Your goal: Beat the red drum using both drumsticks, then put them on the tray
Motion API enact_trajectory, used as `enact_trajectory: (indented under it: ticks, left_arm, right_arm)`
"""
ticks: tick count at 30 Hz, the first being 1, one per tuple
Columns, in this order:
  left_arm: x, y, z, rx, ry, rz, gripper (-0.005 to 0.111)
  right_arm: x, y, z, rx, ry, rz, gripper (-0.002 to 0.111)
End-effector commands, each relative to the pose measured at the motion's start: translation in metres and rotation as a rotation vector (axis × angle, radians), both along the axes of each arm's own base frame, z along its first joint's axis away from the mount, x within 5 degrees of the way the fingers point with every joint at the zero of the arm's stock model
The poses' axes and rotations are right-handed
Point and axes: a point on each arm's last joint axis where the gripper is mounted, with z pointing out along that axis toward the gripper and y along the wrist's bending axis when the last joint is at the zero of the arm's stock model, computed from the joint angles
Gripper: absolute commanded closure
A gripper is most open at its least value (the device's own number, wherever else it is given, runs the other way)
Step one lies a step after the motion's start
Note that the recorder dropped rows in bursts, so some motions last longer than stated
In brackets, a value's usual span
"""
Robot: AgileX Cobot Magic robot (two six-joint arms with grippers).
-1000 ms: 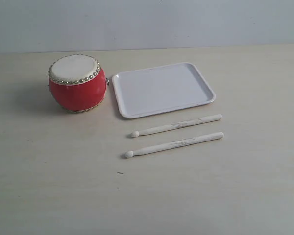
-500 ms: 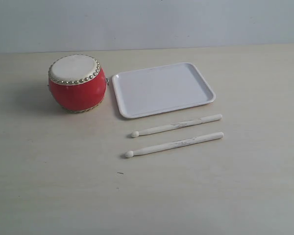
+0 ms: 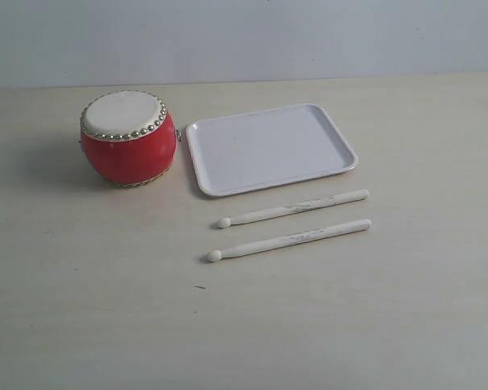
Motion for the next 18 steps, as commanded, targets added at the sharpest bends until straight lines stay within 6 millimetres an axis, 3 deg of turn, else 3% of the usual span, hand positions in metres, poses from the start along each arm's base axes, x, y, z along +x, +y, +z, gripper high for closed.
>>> enact_trajectory:
  ticks: [1, 18]
  left_arm:
    - [0.0000, -0.0002, 0.0002, 0.000, -0.014, -0.005, 0.107]
    - [0.0001, 0.0000, 0.0005, 0.038, -0.017, -0.013, 0.107]
  right_arm:
    - [0.0004, -0.0003, -0.0004, -0.004, -0.011, -0.005, 0.108]
    - [0.0004, -0.0003, -0.0004, -0.004, -0.011, -0.005, 0.108]
